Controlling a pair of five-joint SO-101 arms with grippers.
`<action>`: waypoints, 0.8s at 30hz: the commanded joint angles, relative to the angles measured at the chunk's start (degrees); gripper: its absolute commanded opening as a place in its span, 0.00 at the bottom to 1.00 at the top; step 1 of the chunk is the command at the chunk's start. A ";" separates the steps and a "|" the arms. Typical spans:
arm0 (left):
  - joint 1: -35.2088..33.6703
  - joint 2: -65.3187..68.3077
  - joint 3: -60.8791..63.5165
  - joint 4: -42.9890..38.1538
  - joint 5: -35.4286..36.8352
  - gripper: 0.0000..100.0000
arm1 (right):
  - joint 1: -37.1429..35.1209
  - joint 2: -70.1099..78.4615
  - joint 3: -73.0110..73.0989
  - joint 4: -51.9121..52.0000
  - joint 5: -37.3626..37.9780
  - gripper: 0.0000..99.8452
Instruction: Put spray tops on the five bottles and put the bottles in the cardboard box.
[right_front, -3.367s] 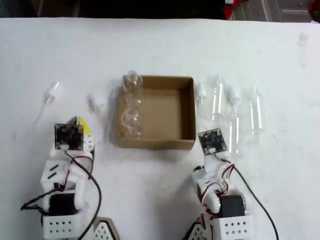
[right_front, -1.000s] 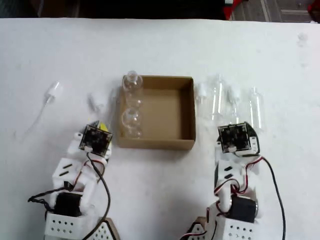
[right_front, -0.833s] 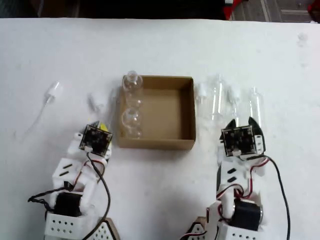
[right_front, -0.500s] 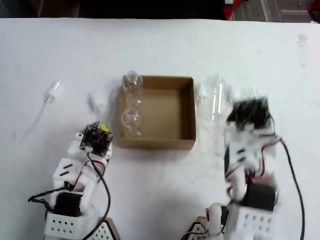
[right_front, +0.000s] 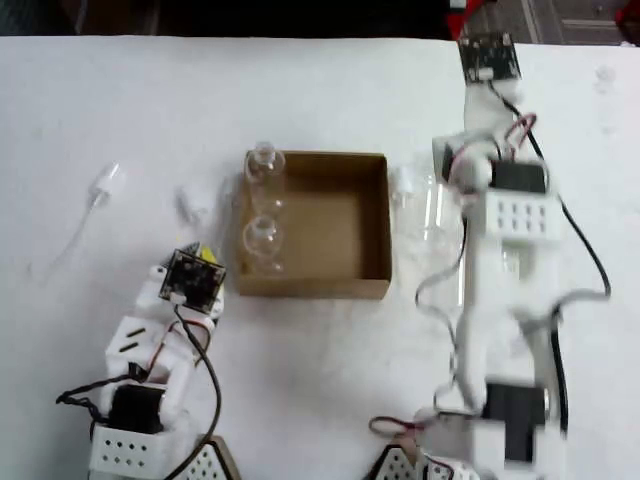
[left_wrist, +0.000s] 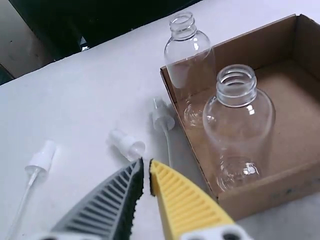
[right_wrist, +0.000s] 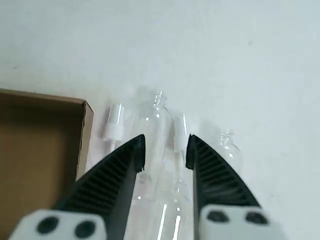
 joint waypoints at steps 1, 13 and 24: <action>0.75 -0.48 -0.18 0.18 -0.70 0.03 | -0.57 11.03 -11.78 0.31 -2.64 0.12; 2.42 -0.48 -0.18 0.26 -1.14 0.03 | -0.66 30.64 -27.78 0.04 -4.22 0.02; 2.42 -0.48 -0.18 0.26 -1.14 0.03 | 0.13 37.76 -30.15 0.31 -3.78 0.02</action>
